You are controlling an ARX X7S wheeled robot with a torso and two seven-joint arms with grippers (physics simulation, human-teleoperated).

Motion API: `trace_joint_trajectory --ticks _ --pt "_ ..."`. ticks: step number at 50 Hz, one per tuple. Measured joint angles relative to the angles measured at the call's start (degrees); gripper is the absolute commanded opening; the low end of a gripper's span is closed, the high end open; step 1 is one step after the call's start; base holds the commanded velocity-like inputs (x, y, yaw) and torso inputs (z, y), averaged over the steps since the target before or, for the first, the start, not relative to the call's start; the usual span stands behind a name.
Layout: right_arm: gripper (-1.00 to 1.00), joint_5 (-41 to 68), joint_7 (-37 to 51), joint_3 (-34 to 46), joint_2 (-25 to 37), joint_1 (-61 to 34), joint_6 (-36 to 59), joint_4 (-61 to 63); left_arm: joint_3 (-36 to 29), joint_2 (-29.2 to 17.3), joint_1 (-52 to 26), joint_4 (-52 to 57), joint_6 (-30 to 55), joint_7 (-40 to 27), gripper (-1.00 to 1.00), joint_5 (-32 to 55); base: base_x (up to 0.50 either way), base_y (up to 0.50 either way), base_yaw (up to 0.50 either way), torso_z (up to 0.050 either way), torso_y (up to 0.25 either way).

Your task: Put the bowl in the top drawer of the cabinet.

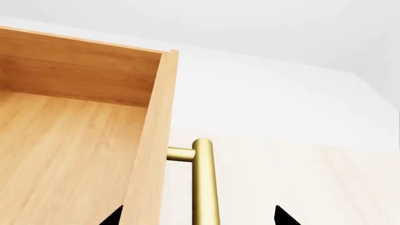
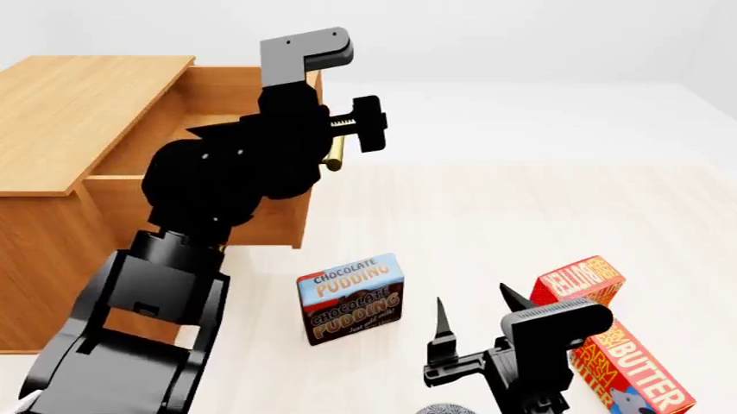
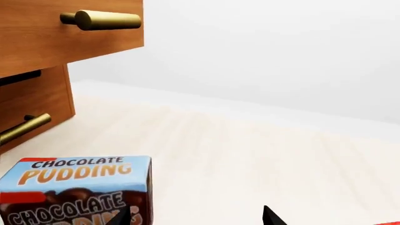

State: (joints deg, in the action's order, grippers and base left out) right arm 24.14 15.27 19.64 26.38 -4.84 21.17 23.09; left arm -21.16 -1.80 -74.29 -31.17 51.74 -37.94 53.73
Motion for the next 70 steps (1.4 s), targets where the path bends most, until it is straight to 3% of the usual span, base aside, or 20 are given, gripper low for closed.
trace_joint_trajectory --ticks 47,70 --pt "1.0 0.21 1.53 -0.41 0.2 2.32 -1.17 -0.55 -23.55 -4.3 -2.13 4.03 -11.94 -14.44 1.0 19.01 0.0 0.0 0.0 0.0 0.0" --pt "1.0 1.14 0.59 -2.08 1.95 6.56 -5.16 0.61 -26.96 -8.01 -5.35 5.97 -10.99 -18.72 1.0 32.85 0.0 0.0 0.0 0.0 0.0"
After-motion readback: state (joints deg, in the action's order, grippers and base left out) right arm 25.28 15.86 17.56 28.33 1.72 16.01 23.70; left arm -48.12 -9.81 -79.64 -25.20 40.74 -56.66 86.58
